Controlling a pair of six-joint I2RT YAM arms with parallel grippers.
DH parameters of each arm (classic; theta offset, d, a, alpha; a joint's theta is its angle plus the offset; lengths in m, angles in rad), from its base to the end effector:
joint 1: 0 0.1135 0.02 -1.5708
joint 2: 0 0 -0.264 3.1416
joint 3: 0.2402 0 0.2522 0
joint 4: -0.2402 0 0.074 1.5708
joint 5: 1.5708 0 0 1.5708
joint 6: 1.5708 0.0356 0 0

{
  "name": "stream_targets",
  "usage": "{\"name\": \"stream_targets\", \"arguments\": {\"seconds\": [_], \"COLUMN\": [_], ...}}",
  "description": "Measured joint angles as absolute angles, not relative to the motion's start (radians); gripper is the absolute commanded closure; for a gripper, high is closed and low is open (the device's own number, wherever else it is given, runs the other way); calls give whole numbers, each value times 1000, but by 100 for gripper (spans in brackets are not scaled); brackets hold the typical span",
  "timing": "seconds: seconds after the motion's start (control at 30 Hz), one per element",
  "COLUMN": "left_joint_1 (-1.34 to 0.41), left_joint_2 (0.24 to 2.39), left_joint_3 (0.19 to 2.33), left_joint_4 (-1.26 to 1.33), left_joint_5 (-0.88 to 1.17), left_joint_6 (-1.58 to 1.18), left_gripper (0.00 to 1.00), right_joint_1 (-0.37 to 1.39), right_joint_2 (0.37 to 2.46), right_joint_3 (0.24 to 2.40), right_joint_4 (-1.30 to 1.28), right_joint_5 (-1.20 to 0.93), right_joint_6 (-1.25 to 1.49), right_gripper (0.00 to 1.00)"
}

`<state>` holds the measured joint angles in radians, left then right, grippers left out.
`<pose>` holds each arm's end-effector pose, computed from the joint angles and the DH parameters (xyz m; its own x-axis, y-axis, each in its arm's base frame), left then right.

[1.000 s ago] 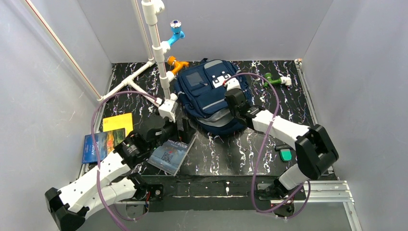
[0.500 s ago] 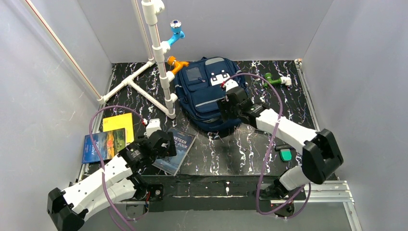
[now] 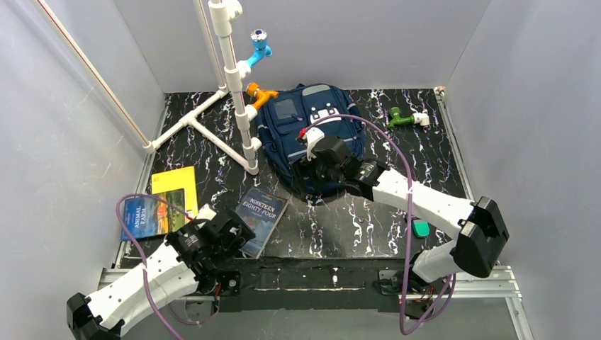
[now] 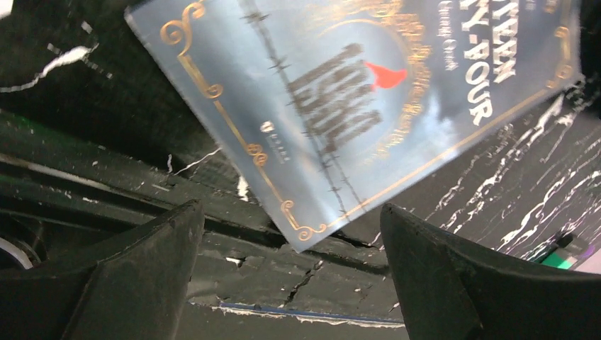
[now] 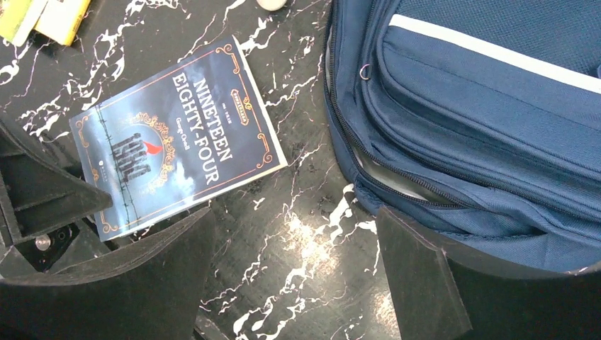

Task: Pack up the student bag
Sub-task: Place the student bag at the center of the board.

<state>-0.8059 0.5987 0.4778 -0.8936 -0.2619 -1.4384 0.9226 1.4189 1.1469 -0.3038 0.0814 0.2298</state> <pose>0.0825 -0.0727 0.2003 -0.6745 -0.6799 -0.2877 -0.5034 0.7086 -0.4944 0.1979 0.2565 0.3068 -0.4917 -0.2732 -0.8268 -0.6587 0.7378 0.1479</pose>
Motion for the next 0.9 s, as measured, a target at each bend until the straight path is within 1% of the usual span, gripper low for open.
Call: {"name": "stream_targets", "arguments": {"seconds": [0.07,0.17,0.27,0.3,0.37,0.4,0.47,0.6,0.63,0.67,0.7,0.73,0.77,0.9], "left_joint_1": [-806,-806,-805,-805,-805,-805,-805,-805,-805,-805,-804,-804,-804,-804], "left_joint_2": [575,568,575,578,585,588,592,619,631,641,648,652,655,656], "left_joint_3": [440,403,378,373,366,365,352,345,344,343,343,343,343,347], "left_joint_4": [-906,-905,-886,-875,-858,-851,-813,-791,-785,-780,-776,-767,-756,-734], "left_joint_5": [-242,-236,-250,-259,-277,-283,-308,-323,-325,-324,-324,-324,-325,-342], "left_joint_6": [-1513,-1608,-1670,-1687,-1715,-1729,-1742,-1755,-1763,-1771,-1780,-1792,-1799,-1798], "left_gripper": [9,17,19,22,37,41,43,61,68,72,78,87,100,100], "right_joint_1": [920,916,917,917,918,918,919,920,920,920,920,920,921,923], "right_joint_2": [1428,1441,1444,1444,1444,1444,1444,1444,1444,1444,1444,1445,1447,1468], "right_joint_3": [1147,1147,1143,1138,1123,1114,1098,1086,1086,1085,1085,1085,1085,1085], "right_joint_4": [-298,-285,-271,-261,-253,-251,-250,-251,-251,-251,-251,-251,-250,-247], "right_joint_5": [78,75,70,68,66,65,64,64,64,64,64,64,64,63], "right_joint_6": [236,248,261,265,271,275,280,285,285,286,286,286,286,289], "right_gripper": [9,9,9,10,10,10,10,10,10,10,10,10,10,10]}}
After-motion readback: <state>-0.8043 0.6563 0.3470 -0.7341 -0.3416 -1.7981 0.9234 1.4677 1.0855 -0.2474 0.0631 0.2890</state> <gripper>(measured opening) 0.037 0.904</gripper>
